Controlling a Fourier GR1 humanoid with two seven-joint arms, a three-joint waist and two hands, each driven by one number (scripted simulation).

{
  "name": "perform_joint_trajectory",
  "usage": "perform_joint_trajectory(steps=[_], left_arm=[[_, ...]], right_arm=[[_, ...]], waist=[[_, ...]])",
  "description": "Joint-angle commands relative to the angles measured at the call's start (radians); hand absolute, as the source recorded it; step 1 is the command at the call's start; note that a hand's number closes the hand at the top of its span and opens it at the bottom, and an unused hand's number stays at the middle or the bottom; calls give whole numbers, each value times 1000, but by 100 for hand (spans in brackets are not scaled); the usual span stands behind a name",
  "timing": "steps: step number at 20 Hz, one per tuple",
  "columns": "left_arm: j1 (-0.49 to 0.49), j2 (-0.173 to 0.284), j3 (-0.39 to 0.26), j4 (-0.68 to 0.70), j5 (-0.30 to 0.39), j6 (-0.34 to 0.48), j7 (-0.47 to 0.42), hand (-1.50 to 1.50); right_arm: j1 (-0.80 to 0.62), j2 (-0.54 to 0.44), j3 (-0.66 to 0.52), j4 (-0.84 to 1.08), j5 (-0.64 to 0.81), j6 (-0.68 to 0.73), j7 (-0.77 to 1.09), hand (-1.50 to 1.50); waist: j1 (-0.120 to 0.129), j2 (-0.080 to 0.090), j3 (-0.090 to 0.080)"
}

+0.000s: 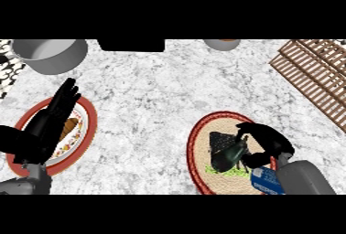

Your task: Pick the eggplant from the placemat and place it in the tiered shelf

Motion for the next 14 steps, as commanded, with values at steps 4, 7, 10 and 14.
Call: perform_joint_trajectory(steps=[4,7,10,14], left_arm=[[18,10,14,15,-10,-10,-29,0],[23,-7,-13,-2,-1,-19,-28,0],[12,9,-2,-6,-3,-17,-12,0],[-11,3,-18,-8,0,-27,-10,0]], right_arm=[[33,41,-45,57,29,-177,-83,150],[-165,100,-223,128,81,-312,350,150],[-225,43,-314,145,158,-419,565,150],[-384,71,-377,139,282,-631,810,150]], waist=[[-7,30,32],[29,40,28],[32,42,21],[67,44,25]])
